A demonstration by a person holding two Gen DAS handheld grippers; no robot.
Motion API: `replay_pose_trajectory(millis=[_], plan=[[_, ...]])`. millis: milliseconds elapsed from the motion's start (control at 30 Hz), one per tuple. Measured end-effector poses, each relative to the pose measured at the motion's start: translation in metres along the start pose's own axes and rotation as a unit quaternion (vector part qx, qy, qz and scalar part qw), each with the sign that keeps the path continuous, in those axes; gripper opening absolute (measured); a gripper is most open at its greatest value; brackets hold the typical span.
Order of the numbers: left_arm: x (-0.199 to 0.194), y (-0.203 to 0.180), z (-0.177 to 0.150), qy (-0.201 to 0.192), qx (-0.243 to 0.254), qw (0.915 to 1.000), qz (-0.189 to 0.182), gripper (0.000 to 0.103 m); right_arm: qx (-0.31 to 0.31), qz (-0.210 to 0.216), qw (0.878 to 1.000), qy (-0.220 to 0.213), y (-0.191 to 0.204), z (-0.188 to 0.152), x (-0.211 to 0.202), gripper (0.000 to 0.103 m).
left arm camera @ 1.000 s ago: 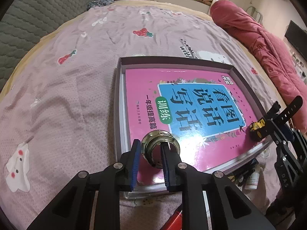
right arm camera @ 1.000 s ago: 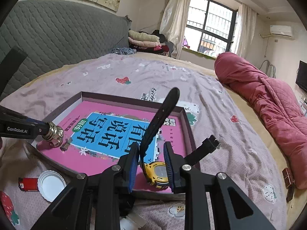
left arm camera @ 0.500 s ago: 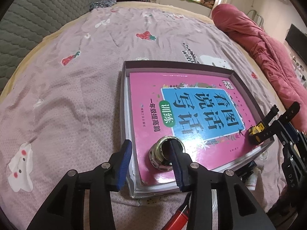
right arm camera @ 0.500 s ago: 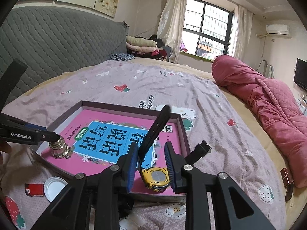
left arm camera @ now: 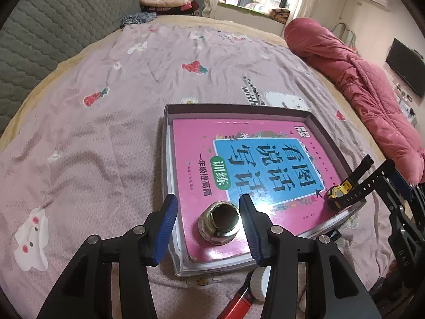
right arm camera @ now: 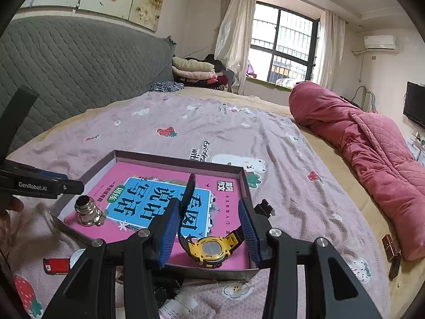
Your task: Organize rigid objects
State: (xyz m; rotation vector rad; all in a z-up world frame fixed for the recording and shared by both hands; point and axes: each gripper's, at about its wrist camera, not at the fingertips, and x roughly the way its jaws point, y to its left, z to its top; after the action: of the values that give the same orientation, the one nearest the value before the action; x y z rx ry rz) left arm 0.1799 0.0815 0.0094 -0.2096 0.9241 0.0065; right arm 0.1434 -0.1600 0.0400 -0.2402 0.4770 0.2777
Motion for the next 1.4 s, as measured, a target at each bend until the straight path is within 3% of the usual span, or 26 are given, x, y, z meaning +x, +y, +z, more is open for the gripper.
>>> replay_pose_trajectory(millis=[233,567,1400], plan=[[-0.008,-0.002,0.000,-0.017,0.002,0.9998,-0.008,0.057,0.002,0.003,1.000,-0.010,-0.004,0.003,-0.019,0.045],[-0.017,-0.005,-0.010,-0.026,0.015,0.9995,-0.007,0.061,0.018,0.016,1.000,0.011,-0.006,-0.004,-0.026,0.045],[-0.053,-0.016,-0.058,-0.037,0.023,0.9990,0.009,0.062,0.022,0.075,0.997,0.024,0.012,-0.017,-0.065,0.046]])
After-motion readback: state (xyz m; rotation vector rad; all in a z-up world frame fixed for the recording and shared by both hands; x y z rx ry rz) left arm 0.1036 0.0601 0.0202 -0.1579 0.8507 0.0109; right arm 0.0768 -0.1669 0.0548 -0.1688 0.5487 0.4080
